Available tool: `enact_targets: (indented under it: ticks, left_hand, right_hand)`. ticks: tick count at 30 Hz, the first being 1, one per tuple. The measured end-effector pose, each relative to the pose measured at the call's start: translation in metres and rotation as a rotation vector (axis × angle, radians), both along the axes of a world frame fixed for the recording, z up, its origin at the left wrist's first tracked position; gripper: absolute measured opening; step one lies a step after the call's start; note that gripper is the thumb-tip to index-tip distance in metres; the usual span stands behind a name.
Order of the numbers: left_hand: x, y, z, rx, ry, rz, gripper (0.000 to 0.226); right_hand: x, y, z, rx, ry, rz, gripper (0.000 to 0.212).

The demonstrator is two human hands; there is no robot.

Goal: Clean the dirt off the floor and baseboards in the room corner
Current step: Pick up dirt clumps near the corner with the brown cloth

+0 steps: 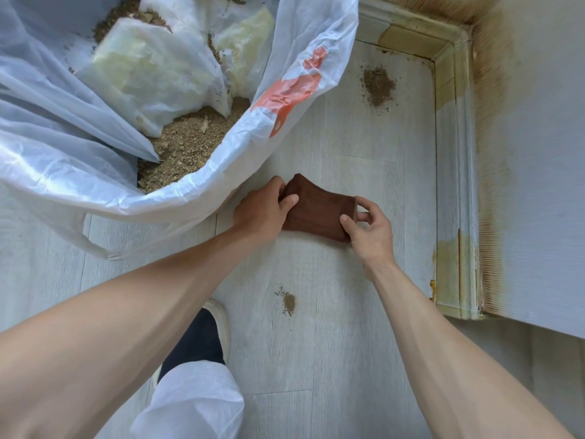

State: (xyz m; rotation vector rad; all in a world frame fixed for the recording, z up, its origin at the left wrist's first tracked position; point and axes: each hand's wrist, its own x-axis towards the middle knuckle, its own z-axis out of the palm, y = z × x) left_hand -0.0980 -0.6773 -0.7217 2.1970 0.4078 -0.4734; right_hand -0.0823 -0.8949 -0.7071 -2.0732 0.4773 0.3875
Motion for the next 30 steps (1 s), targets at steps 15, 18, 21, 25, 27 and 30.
enact_targets:
  ticks: [15, 18, 21, 25, 27, 30]
  left_hand:
    - [-0.001, 0.006, 0.002, -0.09, 0.101, 0.031, 0.045]
    - [-0.006, 0.008, 0.001, -0.138, 0.074, 0.032, 0.04]
    - [-0.008, 0.01, 0.006, -0.273, 0.007, 0.082, 0.028]
    - [-0.021, 0.018, 0.013, -0.384, -0.046, 0.013, 0.039]
    - [-0.033, 0.023, 0.011, -0.387, 0.006, -0.044, 0.053]
    - [-0.046, 0.024, 0.006, -0.31, 0.013, -0.14, 0.042]
  right_hand:
    - [0.001, 0.008, -0.004, -0.117, -0.001, -0.054, 0.024]
    - [0.002, 0.005, -0.003, -0.026, 0.069, -0.079, 0.039]
    - [0.003, 0.004, 0.007, 0.171, 0.11, -0.161, 0.046]
    - [-0.002, -0.008, 0.025, 0.372, 0.211, -0.091, 0.031]
    - [-0.009, -0.016, 0.03, 0.357, 0.271, -0.02, 0.026]
    - [-0.02, -0.024, 0.03, 0.267, 0.317, 0.078, 0.018]
